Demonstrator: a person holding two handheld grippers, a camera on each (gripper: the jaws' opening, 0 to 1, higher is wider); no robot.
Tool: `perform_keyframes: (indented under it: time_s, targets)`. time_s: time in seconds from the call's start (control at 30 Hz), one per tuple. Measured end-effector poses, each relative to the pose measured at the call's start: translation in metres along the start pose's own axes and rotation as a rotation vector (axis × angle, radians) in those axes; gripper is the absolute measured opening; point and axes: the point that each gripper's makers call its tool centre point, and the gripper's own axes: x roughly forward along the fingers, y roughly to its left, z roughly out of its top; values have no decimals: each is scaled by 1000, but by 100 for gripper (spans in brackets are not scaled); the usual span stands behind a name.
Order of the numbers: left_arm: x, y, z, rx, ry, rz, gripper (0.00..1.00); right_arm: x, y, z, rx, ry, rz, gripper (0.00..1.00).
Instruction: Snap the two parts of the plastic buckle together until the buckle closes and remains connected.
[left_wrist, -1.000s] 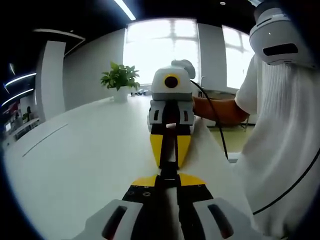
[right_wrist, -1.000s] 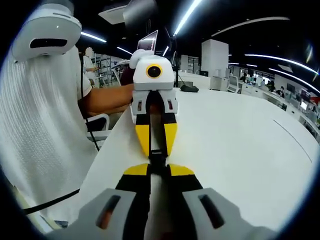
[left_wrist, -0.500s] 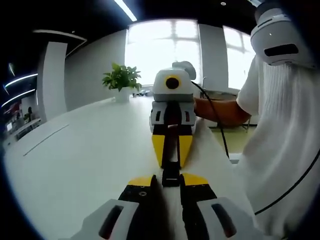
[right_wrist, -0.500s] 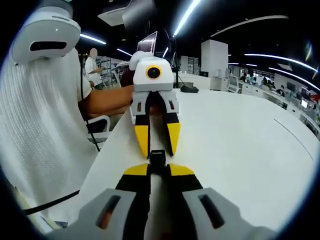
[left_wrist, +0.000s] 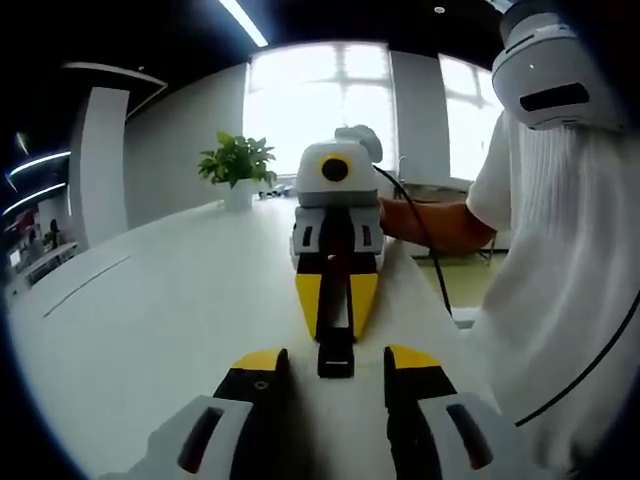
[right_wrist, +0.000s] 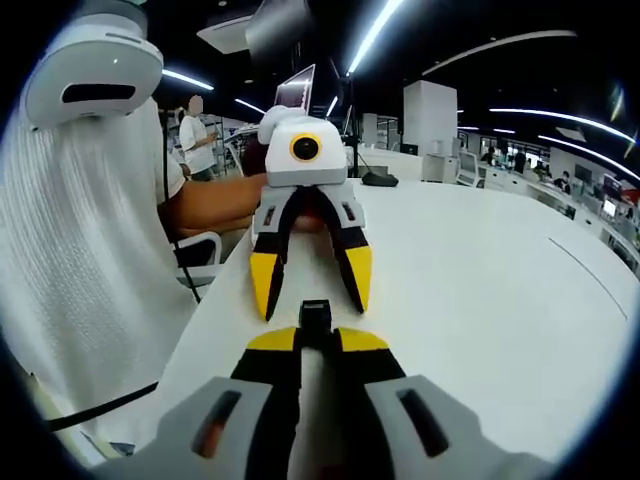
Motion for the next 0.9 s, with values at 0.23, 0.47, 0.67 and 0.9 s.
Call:
perform_keyframes:
  time_s: [0.23,0.47,0.67,0.9]
  targets:
    - [0,1,1,12,3,10,38,1,0,0,-1,-2,2,12]
    - [-4,6,13,12,-45,38,37,0,-1,0,-4,1,4,12]
    - [-7,10,14,13,-48,61,38,-3,-10,-1,-1,8,-1,12]
    - [-9,9,14,5,-58,83,38,-3,-15,-1,0,10,3,12]
